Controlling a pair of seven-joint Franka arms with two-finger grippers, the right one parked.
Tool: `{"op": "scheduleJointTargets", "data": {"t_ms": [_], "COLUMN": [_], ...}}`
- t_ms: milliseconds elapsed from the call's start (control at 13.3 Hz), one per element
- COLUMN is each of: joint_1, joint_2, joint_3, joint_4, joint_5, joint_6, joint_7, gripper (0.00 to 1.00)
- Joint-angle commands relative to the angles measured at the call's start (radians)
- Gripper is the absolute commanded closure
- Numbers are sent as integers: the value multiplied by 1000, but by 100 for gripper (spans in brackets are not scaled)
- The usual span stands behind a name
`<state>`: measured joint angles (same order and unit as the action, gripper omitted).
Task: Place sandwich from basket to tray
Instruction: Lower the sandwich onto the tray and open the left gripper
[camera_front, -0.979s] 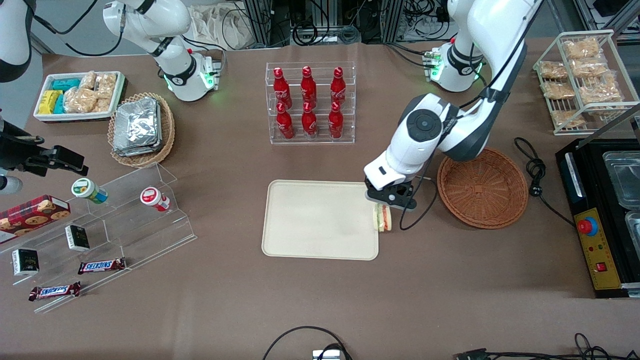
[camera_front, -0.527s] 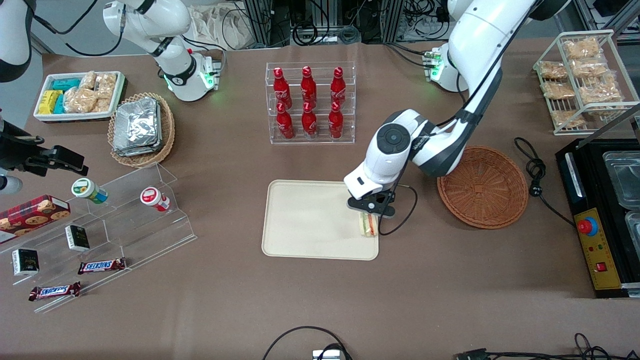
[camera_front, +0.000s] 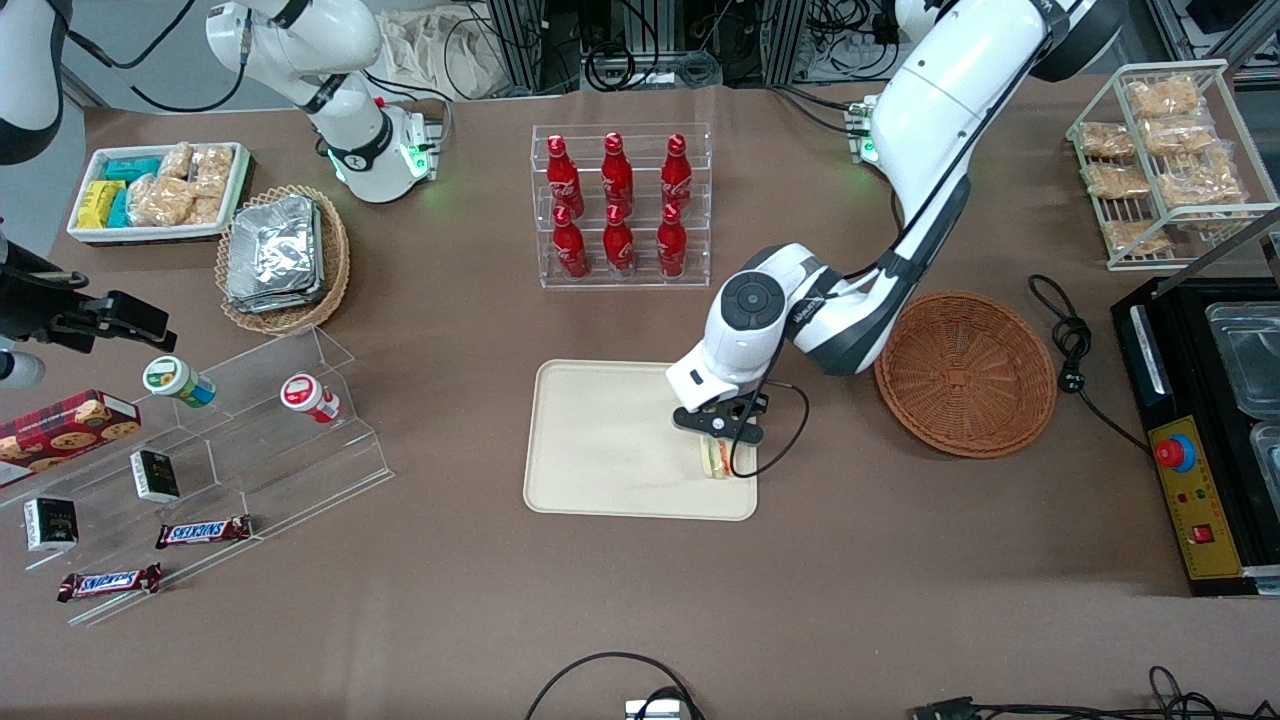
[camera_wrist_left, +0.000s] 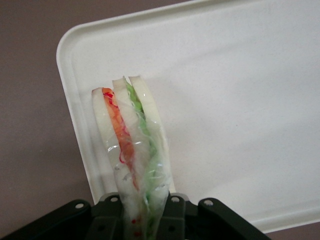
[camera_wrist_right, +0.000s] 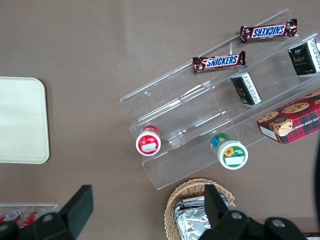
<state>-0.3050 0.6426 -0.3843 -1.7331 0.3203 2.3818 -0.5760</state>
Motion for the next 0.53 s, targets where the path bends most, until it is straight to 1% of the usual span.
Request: {"op": "scheduleJointTargets", "data": {"t_ms": [0, 75, 151, 226, 301, 377, 452], "joint_1": [-14, -14, -14, -14, -14, -14, -16], "joint_2": [31, 31, 32, 38, 40, 42, 40], "joint_3": [7, 7, 7, 7, 7, 7, 7], "joint_4": [38, 37, 35, 36, 36, 38, 37], "joint_5": [23, 23, 23, 23, 23, 25, 25], "joint_6": [-21, -21, -21, -21, -21, -21, -21], "joint_7": [-21, -21, -21, -19, -19, -22, -22], "gripper": [79, 79, 76, 69, 51, 18, 0]}}
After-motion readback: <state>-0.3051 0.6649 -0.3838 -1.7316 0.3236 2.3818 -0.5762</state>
